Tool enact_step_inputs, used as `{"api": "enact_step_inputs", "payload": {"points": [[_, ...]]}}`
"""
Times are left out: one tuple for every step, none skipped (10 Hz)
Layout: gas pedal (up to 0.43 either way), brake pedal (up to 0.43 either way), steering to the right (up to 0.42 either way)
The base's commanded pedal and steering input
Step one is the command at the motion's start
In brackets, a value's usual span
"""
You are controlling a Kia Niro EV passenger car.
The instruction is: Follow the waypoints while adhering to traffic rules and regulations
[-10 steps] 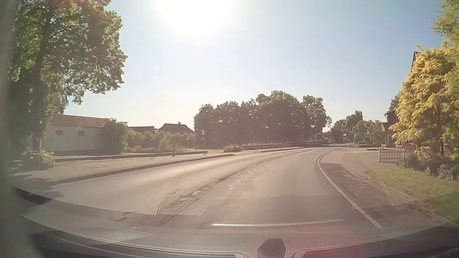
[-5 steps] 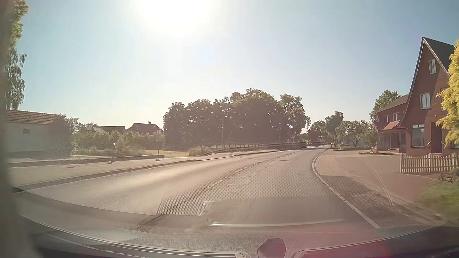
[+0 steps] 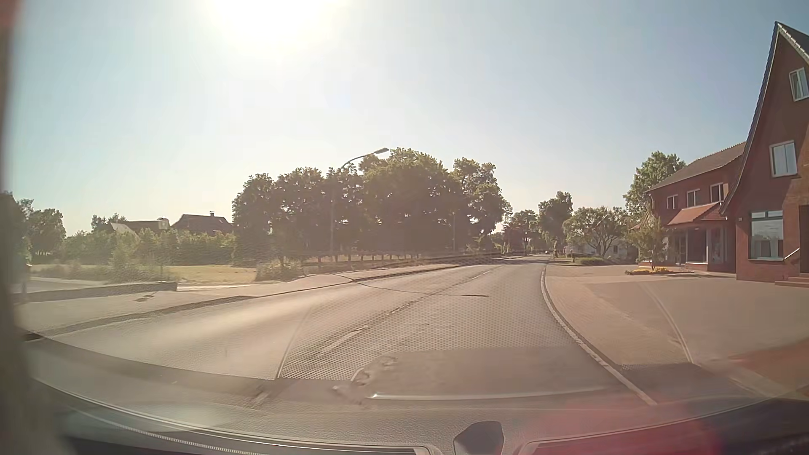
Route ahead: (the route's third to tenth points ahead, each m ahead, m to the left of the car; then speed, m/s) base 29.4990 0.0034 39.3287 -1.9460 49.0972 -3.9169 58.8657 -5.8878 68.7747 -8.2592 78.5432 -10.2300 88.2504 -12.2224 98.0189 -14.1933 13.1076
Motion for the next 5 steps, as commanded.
{"api": "enact_step_inputs", "payload": {"points": [[0.248, 0.006, 0.059], [0.248, 0.006, 0.058], [0.248, 0.006, 0.057], [0.248, 0.006, 0.054], [0.248, 0.006, 0.051]]}}
